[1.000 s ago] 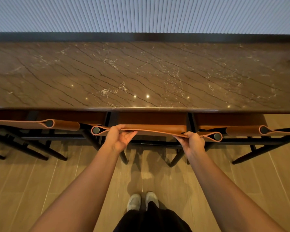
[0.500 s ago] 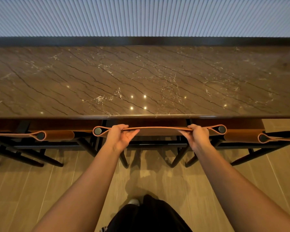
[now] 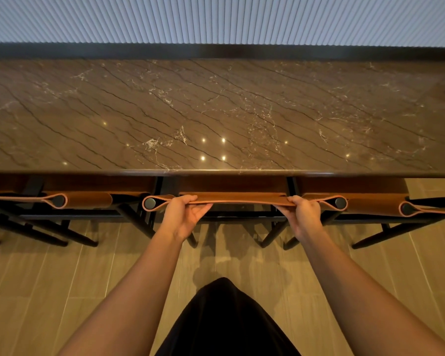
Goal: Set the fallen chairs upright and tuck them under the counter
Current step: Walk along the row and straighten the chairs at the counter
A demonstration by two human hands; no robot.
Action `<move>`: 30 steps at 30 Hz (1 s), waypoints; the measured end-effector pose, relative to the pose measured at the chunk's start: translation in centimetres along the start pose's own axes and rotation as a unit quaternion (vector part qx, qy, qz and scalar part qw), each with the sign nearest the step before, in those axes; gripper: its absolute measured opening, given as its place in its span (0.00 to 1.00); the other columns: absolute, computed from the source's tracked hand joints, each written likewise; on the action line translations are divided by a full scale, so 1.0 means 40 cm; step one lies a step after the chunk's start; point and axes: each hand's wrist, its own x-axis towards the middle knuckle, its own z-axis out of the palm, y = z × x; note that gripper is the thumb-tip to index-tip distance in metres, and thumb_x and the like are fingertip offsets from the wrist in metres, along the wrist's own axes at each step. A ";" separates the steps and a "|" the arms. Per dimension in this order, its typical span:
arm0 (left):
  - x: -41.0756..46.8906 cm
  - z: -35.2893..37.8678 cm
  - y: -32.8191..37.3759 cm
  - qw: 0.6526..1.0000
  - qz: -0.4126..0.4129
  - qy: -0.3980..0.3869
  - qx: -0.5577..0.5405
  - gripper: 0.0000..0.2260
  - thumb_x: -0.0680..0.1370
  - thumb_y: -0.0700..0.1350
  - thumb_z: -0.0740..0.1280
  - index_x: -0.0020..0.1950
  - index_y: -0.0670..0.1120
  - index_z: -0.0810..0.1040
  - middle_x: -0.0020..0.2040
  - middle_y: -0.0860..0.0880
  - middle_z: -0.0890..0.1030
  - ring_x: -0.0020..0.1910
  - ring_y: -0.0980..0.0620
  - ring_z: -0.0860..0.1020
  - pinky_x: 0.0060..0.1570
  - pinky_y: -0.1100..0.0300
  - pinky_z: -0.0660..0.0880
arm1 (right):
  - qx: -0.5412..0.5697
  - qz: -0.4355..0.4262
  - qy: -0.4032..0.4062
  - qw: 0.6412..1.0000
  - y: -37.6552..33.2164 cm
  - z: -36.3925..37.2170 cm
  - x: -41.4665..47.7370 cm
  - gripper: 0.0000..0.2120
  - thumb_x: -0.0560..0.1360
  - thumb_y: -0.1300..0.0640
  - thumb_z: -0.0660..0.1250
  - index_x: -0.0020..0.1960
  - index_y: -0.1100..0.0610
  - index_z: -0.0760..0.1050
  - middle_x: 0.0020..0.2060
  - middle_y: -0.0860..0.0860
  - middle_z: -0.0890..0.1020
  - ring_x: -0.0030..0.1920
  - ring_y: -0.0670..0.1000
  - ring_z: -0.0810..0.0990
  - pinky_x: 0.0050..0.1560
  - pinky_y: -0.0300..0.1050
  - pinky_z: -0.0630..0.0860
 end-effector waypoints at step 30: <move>-0.164 -0.006 -0.153 0.993 0.058 -0.054 0.086 0.27 0.81 0.43 0.62 0.77 0.46 0.56 0.74 0.40 0.65 0.69 0.41 0.69 0.51 0.48 0.76 | -0.009 0.033 -0.082 0.996 0.091 -0.120 -0.254 0.27 0.81 0.46 0.58 0.76 0.58 0.60 0.67 0.58 0.74 0.63 0.58 0.76 0.54 0.52 0.77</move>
